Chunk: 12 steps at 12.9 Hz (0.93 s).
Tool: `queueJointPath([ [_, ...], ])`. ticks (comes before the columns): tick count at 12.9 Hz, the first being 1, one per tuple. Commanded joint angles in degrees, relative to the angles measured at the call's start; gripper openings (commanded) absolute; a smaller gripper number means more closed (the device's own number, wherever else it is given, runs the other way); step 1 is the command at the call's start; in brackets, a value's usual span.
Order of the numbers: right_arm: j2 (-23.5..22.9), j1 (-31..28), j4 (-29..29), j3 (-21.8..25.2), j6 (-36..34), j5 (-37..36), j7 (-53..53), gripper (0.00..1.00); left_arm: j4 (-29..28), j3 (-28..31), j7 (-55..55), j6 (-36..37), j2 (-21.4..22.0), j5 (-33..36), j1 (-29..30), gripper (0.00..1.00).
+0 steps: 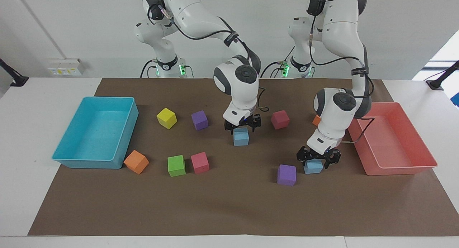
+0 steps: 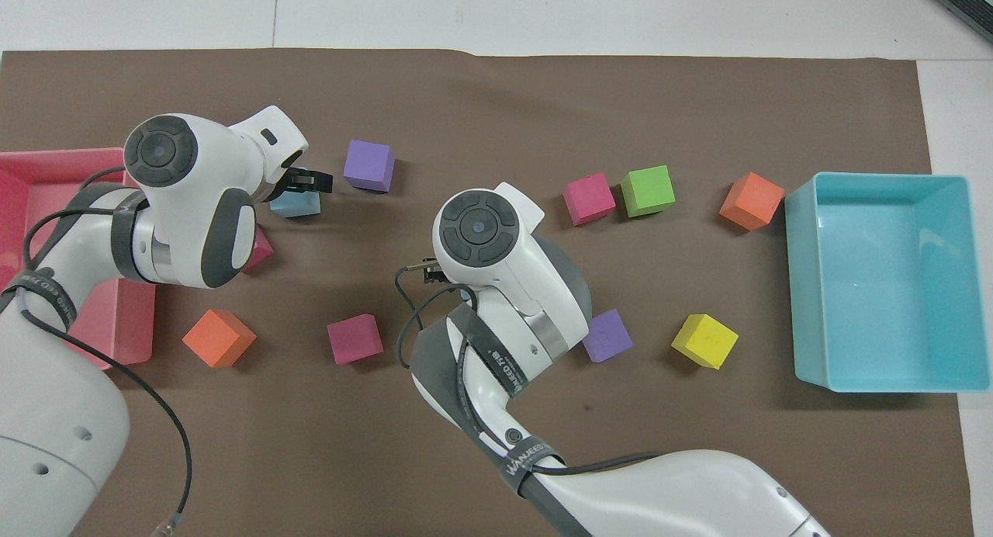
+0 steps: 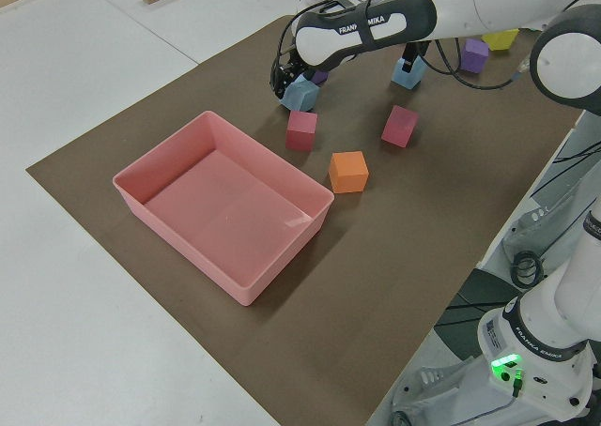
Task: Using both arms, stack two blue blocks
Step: 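Set the blue cube down mid-table while the left gripper grasps the other cube, then withdraw the right gripper while the left gripper lifts the other blue cube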
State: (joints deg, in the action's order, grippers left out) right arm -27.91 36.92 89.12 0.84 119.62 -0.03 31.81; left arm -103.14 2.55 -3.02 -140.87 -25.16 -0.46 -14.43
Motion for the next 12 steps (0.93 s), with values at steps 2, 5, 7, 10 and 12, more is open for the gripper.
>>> queueJointPath([
  [2, 6.71, -0.97, 2.72, 0.30, -1.05, -1.38, 2.29, 1.00, 1.18, 0.62, -0.50, 1.02, 0.72, -0.07, 0.45, 1.00],
  [5, 11.11, -4.48, 4.74, 0.21, -2.72, 0.03, 1.67, 1.00, 0.14, 0.53, -2.86, 1.47, 0.90, -0.07, -0.51, 1.00],
  [7, 11.47, -6.41, 5.62, 0.21, -3.08, 4.92, -0.07, 1.00, -1.09, 0.61, -3.75, 0.77, 0.55, -0.07, -0.60, 1.00],
  [10, 11.38, -10.62, 7.29, 0.21, -2.02, 16.70, -11.38, 1.00, -2.67, 0.62, -4.54, 0.68, 0.90, -0.07, -0.25, 1.00],
  [12, 11.65, -13.09, 8.87, 0.21, -2.37, 20.49, -17.29, 1.00, -2.85, 0.62, -4.72, 0.68, 0.99, -0.07, -0.08, 1.00],
])
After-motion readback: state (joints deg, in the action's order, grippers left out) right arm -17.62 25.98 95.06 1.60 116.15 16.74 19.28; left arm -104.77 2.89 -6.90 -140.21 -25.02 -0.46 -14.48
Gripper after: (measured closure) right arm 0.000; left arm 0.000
